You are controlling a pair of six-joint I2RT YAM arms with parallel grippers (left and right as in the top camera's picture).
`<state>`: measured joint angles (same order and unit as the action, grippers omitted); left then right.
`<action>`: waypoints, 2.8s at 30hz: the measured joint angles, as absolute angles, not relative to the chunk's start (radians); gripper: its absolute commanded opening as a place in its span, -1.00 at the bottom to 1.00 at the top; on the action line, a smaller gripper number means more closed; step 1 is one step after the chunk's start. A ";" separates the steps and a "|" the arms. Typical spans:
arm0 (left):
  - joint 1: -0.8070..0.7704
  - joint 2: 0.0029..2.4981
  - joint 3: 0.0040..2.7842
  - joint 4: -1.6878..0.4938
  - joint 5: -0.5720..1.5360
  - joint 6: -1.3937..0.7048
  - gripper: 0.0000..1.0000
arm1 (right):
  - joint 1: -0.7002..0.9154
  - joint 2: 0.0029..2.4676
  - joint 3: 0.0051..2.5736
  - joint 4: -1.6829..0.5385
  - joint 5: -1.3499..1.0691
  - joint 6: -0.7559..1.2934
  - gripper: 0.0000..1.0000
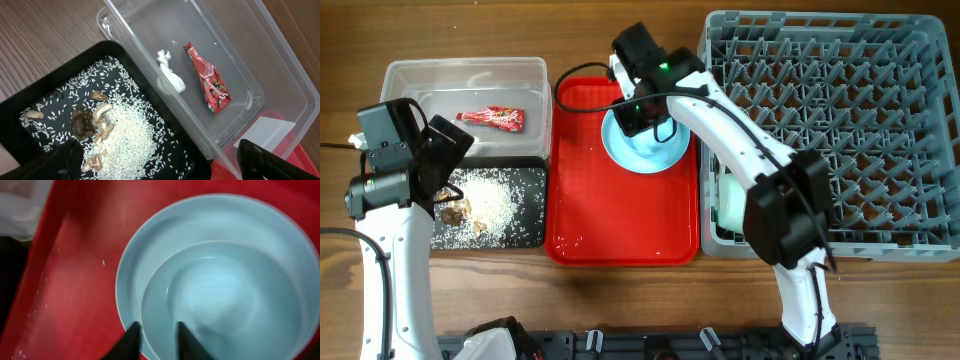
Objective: Sort waste into correct bins and load items into the dishwasher rack
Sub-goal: 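Return the right gripper to the tray and grasp the light blue bowl rim, then carry the blue bowl into the rack's back area and release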
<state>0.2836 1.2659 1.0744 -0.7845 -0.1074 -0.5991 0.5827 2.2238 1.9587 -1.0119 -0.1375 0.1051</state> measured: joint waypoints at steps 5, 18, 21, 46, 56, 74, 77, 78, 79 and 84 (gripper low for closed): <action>0.284 1.266 1.074 -0.785 -0.107 -0.599 0.99 | 0.584 2.313 1.959 -1.000 -0.142 0.109 -0.55; 0.284 1.266 1.074 -0.785 -0.107 -0.599 1.00 | 0.617 2.196 1.983 -1.003 -0.156 0.124 -0.53; 0.284 1.266 1.074 -0.785 -0.107 -0.599 1.00 | 0.662 2.195 1.963 -0.981 -0.145 0.128 -0.52; 0.284 1.266 1.074 -0.785 -0.107 -0.599 0.99 | 0.670 2.208 1.855 -0.892 -0.025 0.132 -0.91; 0.284 1.266 1.074 -0.785 -0.107 -0.599 0.99 | 0.103 1.820 1.973 -0.803 -0.949 0.134 -0.91; 0.284 1.266 1.074 -0.785 -0.107 -0.599 1.00 | -0.129 1.993 1.409 -0.163 -1.335 0.420 -0.91; 0.284 1.266 1.074 -0.785 -0.107 -0.599 0.99 | -0.129 1.993 1.409 -0.171 -1.335 0.423 -0.91; 0.284 1.266 1.074 -0.785 -0.107 -0.599 1.00 | -0.129 1.993 1.409 -0.167 -1.335 0.425 -0.91; 0.284 1.266 1.074 -0.785 -0.107 -0.599 1.00 | -0.129 1.993 1.408 -0.151 -1.335 0.439 -0.91; 0.284 1.266 1.074 -0.784 -0.107 -0.599 1.00 | -0.110 1.997 1.391 0.308 -1.384 0.761 -0.91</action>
